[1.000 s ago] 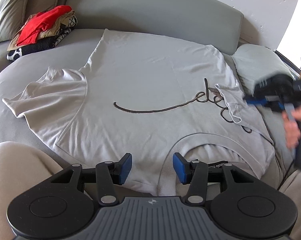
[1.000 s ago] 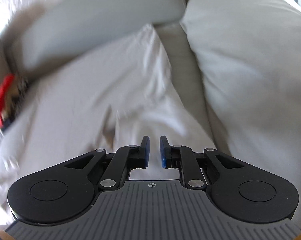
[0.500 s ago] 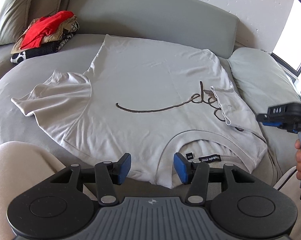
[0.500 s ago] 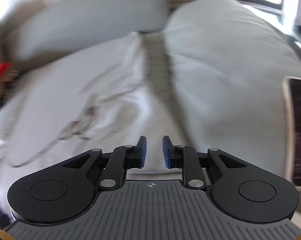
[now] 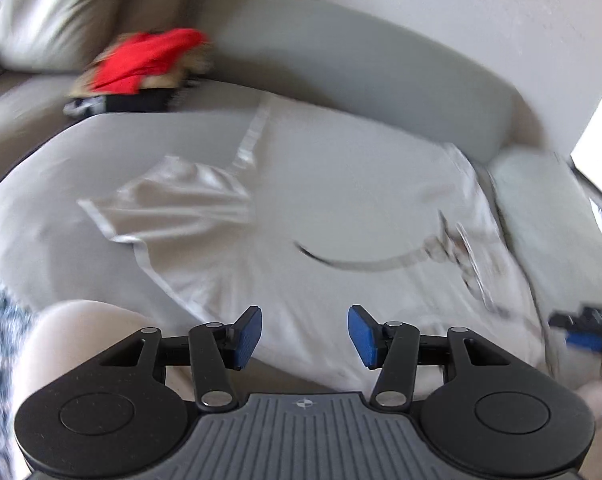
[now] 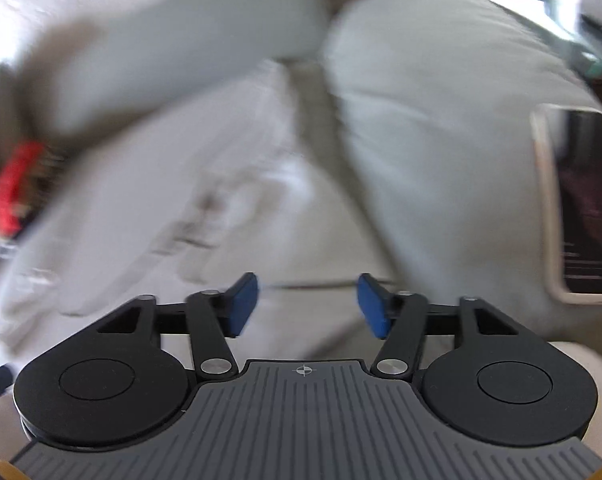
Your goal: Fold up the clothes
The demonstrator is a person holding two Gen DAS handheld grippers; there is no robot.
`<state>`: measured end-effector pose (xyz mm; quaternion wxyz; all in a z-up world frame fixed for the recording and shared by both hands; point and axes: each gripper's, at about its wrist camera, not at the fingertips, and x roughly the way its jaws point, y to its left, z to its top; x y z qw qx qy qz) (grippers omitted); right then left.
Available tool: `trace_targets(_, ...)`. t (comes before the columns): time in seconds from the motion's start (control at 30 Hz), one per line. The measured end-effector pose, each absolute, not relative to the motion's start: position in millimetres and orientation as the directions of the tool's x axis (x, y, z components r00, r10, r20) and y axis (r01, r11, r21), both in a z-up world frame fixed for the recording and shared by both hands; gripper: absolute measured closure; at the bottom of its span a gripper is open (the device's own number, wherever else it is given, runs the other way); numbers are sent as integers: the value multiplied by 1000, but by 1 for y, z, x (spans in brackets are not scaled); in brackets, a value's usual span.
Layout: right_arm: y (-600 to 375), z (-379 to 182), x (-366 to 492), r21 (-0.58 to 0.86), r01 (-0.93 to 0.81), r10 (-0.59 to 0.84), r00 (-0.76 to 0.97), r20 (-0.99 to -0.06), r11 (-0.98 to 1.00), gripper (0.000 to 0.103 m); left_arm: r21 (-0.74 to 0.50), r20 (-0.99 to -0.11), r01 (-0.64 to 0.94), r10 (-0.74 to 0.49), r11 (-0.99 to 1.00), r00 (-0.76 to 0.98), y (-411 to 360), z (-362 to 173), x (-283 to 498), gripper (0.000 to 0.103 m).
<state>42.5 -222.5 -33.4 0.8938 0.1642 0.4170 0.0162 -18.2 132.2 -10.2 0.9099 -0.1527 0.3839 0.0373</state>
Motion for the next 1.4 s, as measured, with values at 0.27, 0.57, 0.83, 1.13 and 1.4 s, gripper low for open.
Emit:
trace_targets(0.27,-160,-24,38,391,-70,355,586,-729,918,37,-491,-669,-514,74,703,740,267,-13,-28,59)
trace_targets(0.57,-144,-42,55,373,-75,352,539,-765,925,37,-671,-630,-463,-115,579,768,335,-57,23,65)
trace_targets(0.83,-149,-53,61,385,-38,349,514,-784,922,37,-638,-659,-434,-160,636,735,332,-70,56,74)
trace_targets(1.13,-158,-64,63,399,-28,358,503,-787,916,37,-512,-725,-484,-55,709,687,326,-64,66,102)
trace_targets(1.4,-163,-68,64,424,-41,385,503,-774,905,36,-265,-668,-310,58,913,742,259,-8,68,103)
